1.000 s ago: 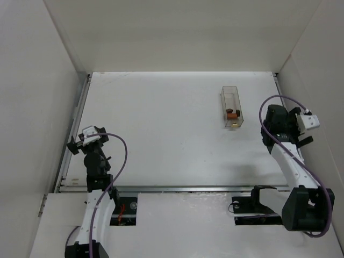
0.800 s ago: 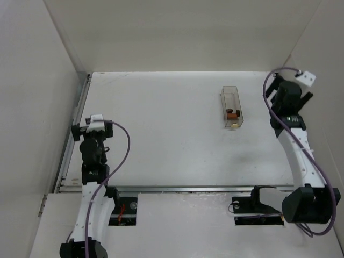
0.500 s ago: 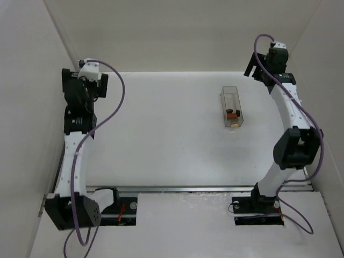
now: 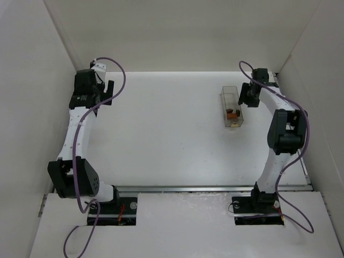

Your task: Build the wood block tower

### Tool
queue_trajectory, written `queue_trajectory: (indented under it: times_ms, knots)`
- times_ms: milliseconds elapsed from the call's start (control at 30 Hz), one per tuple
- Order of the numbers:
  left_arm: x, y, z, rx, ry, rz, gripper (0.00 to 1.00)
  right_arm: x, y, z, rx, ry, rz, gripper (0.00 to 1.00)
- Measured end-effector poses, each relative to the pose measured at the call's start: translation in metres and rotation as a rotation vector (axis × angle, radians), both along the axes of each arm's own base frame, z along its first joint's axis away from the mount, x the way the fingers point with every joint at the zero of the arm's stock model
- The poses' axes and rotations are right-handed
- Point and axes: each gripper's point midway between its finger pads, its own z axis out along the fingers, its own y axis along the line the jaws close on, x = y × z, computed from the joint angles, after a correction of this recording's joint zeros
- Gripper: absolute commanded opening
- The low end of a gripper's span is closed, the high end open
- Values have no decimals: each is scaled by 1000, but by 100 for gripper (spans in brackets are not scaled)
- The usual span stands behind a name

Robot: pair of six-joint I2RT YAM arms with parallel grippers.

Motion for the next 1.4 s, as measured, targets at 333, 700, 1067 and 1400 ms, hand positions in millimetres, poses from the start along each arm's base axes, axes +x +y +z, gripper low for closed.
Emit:
queue_trajectory:
  times_ms: [333,700,1067,1400]
  knots:
    - [-13,8,-11,0,17,73,100,3,5,-25,25,35,26,47]
    - [-13,7,-12,-11,14,79,100,-17,5,33,-2,-98,17,67]
    - [-9,2,-17,-33,1,57,100,-81,55,72,-15,-165,83,66]
    - [-6,-6,-19,-48,-5,27,100,-104,61,27,-37,3,55,64]
